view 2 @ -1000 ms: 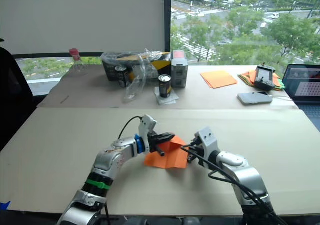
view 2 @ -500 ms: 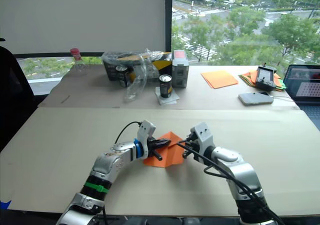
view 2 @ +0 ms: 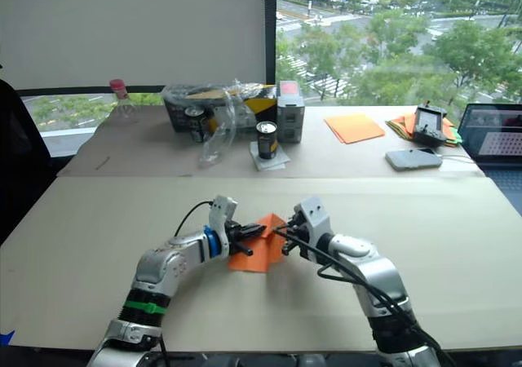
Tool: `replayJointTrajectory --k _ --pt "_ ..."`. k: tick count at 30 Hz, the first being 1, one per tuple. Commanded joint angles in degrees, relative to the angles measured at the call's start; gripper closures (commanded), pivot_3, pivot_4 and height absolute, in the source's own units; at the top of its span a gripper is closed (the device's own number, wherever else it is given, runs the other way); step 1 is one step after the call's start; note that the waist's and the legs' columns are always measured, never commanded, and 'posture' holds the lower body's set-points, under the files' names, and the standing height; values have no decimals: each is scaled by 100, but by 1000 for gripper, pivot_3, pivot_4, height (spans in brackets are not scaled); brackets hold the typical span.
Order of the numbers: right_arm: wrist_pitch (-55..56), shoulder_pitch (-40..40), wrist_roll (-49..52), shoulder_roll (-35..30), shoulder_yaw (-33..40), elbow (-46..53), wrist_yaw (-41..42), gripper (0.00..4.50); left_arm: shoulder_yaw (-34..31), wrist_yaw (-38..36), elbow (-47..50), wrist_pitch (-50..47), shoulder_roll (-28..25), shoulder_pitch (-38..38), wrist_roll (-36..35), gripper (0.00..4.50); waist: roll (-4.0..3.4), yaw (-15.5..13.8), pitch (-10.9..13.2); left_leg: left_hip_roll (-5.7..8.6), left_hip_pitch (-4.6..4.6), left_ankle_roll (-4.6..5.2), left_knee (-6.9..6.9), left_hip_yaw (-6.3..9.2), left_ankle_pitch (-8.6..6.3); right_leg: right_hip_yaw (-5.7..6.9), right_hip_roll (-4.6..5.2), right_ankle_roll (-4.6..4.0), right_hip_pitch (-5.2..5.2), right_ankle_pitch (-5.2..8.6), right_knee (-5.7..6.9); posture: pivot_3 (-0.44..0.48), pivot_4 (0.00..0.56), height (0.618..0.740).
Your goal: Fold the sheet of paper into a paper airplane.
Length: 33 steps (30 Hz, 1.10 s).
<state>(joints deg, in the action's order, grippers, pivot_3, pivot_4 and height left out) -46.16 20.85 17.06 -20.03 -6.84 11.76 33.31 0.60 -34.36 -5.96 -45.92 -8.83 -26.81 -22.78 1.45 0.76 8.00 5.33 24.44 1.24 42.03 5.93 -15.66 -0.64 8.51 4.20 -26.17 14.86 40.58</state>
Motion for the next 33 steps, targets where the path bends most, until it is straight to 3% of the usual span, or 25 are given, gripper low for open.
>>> replayJointTrajectory --k 1,13,19,33 --pt "252 245 37 45 -53 -24 95 4500 32 -47 388 -149 -79 66 -165 4478 0 -1 0 0 0 0 0 0 0 0 0 0 0 0 0 0 150 670" --pt "584 736 -111 330 -387 -669 205 4500 248 149 733 -231 51 393 -180 4478 0 -8 0 0 0 -1 0 0 0 0 0 -1 0 -1 0 0 150 670" --pt "725 794 -169 366 -480 -898 271 4500 138 145 899 -326 -193 512 -244 4478 -1 10 0 0 -1 -3 -1 0 1 -1 0 -2 -2 -1 3 0 150 670" --pt "1136 996 -492 694 -802 -2030 499 4500 -827 -279 2159 -781 -1858 1067 -998 4478 -5 24 2 -3 -8 -8 -11 2 3 -2 -3 -3 -6 0 10 0 150 670"
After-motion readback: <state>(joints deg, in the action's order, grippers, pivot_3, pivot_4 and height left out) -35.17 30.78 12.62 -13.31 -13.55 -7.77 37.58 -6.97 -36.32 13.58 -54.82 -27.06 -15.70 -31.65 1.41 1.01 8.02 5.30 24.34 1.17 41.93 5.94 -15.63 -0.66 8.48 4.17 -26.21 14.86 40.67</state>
